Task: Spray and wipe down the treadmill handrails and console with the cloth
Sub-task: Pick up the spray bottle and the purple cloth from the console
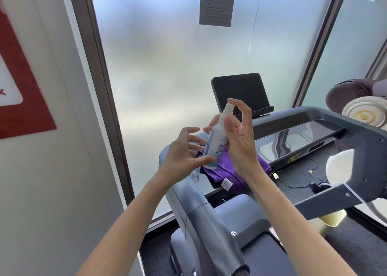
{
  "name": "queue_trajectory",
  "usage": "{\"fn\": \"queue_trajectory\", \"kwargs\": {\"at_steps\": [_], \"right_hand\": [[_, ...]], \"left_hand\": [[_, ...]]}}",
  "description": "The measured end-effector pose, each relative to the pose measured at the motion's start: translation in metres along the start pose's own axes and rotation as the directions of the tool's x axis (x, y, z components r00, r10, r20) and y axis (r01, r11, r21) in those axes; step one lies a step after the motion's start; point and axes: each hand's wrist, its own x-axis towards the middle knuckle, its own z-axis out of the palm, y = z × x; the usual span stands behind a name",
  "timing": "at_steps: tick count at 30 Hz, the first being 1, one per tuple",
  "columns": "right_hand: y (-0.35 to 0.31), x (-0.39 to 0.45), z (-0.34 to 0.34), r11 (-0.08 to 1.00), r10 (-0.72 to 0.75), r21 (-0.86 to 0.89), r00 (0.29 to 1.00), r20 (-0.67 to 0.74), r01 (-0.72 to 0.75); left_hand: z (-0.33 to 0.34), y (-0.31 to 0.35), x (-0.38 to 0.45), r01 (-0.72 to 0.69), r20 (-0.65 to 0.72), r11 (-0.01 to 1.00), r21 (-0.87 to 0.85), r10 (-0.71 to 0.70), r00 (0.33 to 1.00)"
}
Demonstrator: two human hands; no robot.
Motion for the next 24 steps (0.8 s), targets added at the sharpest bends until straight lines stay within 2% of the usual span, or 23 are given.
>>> {"fn": "queue_trajectory", "kwargs": {"at_steps": [7, 12, 15, 19, 21, 24], "right_hand": [[0.006, 0.002, -0.008, 0.999, 0.025, -0.027, 0.999, 0.035, -0.024], [0.02, 0.007, -0.014, 0.981, 0.005, -0.193, 0.996, 0.093, 0.013], [0.024, 0.011, -0.024, 0.969, 0.008, -0.247, 0.997, 0.072, 0.01], [0.024, 0.007, -0.043, 0.957, -0.002, -0.29, 1.0, 0.018, 0.007], [0.025, 0.003, -0.051, 0.949, 0.014, -0.315, 1.0, 0.003, -0.012], [0.025, -0.004, -0.06, 0.939, 0.022, -0.343, 1.0, -0.015, -0.026]], "left_hand": [[0.009, -0.005, 0.005, -0.093, -0.052, 0.995, -0.025, 0.091, 0.994], [0.017, -0.01, 0.008, -0.11, -0.028, 0.994, 0.014, 0.11, 0.994], [0.009, -0.01, 0.016, -0.046, 0.05, 0.994, 0.101, 0.041, 0.998], [-0.006, -0.01, 0.039, 0.099, 0.053, 0.982, 0.16, -0.109, 0.993], [0.0, -0.015, 0.059, 0.15, 0.117, 0.943, 0.296, -0.192, 0.974], [0.022, -0.023, 0.082, 0.113, 0.285, 0.835, 0.539, -0.307, 0.908]]}}
